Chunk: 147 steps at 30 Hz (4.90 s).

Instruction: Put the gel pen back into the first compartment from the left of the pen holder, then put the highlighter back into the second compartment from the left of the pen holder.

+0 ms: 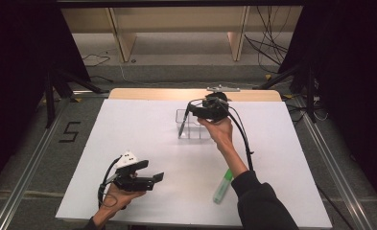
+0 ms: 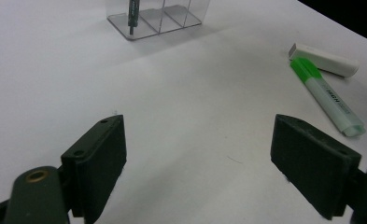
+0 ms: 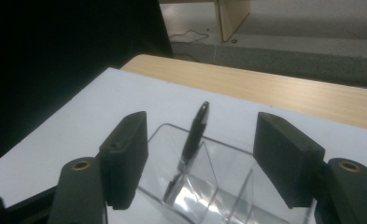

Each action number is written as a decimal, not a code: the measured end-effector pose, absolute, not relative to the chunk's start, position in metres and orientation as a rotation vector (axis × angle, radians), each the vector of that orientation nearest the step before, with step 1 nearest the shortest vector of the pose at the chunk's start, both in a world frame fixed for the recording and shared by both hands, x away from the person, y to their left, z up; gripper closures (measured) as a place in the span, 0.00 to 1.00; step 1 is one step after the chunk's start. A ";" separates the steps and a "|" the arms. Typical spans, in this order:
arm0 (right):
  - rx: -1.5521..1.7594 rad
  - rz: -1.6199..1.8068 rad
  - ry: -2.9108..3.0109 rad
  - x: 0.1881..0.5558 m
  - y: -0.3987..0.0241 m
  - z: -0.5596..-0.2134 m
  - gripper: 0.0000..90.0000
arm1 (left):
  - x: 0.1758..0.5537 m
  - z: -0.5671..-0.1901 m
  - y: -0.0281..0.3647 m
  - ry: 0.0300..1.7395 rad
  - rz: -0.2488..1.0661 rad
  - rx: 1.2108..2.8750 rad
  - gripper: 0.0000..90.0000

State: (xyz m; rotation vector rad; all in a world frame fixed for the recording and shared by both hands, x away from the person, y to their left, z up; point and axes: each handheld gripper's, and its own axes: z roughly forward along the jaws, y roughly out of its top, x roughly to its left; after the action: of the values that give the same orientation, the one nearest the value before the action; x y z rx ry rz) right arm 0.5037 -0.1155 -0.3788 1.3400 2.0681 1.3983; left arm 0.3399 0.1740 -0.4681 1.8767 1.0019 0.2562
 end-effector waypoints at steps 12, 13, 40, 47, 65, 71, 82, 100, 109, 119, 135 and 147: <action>1.373 1.483 2.044 0.473 -0.157 -0.375 0.34 | 0.341 -0.470 0.171 1.009 0.247 1.892 0.20; 1.373 1.491 2.045 0.469 -0.159 -0.376 0.33 | 0.341 -0.470 0.171 1.011 0.246 1.890 0.20; 1.332 1.501 1.992 0.379 -0.225 -0.408 0.31 | 0.334 -0.469 0.152 1.032 0.194 1.914 0.19; 1.323 1.473 2.003 0.361 -0.237 -0.412 0.30 | 0.332 -0.465 0.146 1.038 0.193 1.917 0.19; 1.318 1.424 2.019 0.331 -0.251 -0.426 0.29 | 0.332 -0.461 0.108 0.982 0.133 2.004 0.19; 1.321 1.400 2.026 0.323 -0.254 -0.432 0.28 | 0.333 -0.463 0.093 0.946 0.119 2.031 0.19; 1.353 1.395 2.004 0.310 -0.264 -0.438 0.26 | 0.337 -0.459 0.069 0.919 0.042 2.073 0.19; 1.401 1.390 1.963 0.294 -0.280 -0.444 0.26 | 0.330 -0.463 -0.006 0.766 0.074 2.219 0.25; 1.426 1.397 1.972 0.289 -0.281 -0.449 0.26 | 0.323 -0.471 -0.024 0.738 0.130 2.286 0.37; 1.419 1.393 1.988 0.286 -0.278 -0.451 0.26 | 0.324 -0.479 -0.032 0.741 0.118 2.302 0.48; 1.416 1.408 1.995 0.286 -0.279 -0.452 0.27 | 0.323 -0.481 -0.038 0.708 0.193 2.344 0.68; 1.408 1.410 1.997 0.286 -0.280 -0.452 0.27 | 0.322 -0.480 -0.035 0.680 0.196 2.371 0.73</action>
State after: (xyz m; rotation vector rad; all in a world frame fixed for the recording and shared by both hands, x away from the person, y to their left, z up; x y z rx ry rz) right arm 0.2858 -0.2802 -0.4521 1.4084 1.9972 1.4096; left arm 0.3225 -0.0354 -0.4799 2.3712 0.6803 0.1955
